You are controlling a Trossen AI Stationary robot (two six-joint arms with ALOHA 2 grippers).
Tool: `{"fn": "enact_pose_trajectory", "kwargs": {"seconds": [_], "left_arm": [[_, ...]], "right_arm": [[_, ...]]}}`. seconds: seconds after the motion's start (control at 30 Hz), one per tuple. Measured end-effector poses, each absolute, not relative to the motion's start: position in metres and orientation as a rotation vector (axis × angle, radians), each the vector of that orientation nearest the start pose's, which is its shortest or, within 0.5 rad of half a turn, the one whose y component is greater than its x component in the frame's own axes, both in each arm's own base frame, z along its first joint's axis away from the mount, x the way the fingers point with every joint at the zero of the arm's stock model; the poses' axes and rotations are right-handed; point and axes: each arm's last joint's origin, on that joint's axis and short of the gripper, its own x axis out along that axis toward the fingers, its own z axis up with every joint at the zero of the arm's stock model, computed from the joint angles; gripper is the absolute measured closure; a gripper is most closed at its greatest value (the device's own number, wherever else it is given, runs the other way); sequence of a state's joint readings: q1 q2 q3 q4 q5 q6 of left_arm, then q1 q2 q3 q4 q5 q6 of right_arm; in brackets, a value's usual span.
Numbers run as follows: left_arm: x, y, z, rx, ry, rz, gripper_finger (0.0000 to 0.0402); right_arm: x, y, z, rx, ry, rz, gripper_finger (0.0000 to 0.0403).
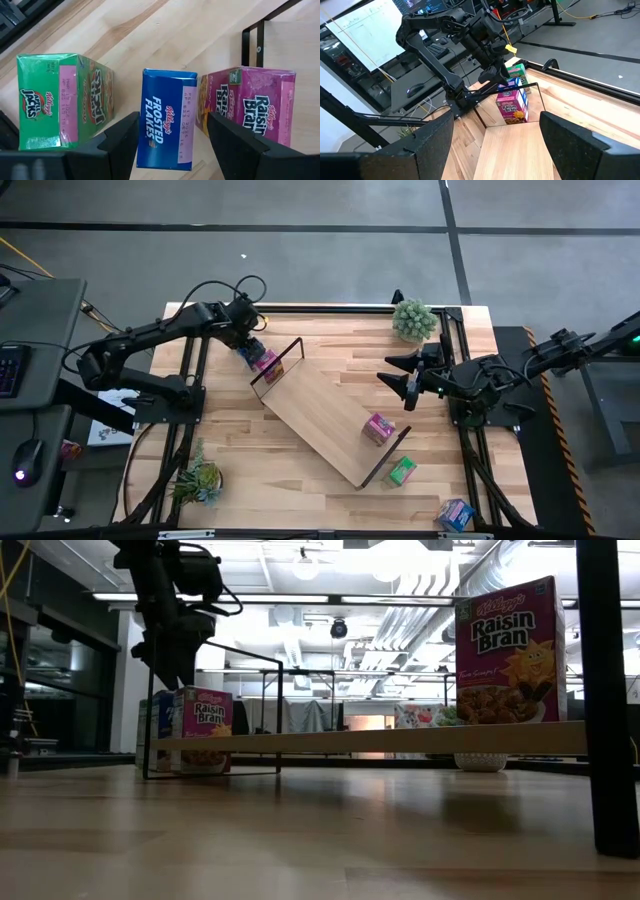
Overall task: Stack cereal on shelf
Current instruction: Put the left blue cereal box on the shelf
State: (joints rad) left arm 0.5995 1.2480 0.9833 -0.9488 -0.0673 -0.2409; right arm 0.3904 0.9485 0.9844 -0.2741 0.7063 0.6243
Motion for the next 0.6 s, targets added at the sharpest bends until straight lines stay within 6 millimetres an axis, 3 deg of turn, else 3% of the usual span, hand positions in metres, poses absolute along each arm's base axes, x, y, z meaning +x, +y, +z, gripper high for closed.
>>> {"fn": "enact_pose_trajectory", "kwargs": {"seconds": [0.6], "left_arm": [[0.1864, 0.1291, 0.2515, -0.493, 1.164, 0.672, 0.0179]], "right_arm": [[0.1884, 0.0572, 0.3656, 0.49, 0.099, -0.365, 0.0114]]}}
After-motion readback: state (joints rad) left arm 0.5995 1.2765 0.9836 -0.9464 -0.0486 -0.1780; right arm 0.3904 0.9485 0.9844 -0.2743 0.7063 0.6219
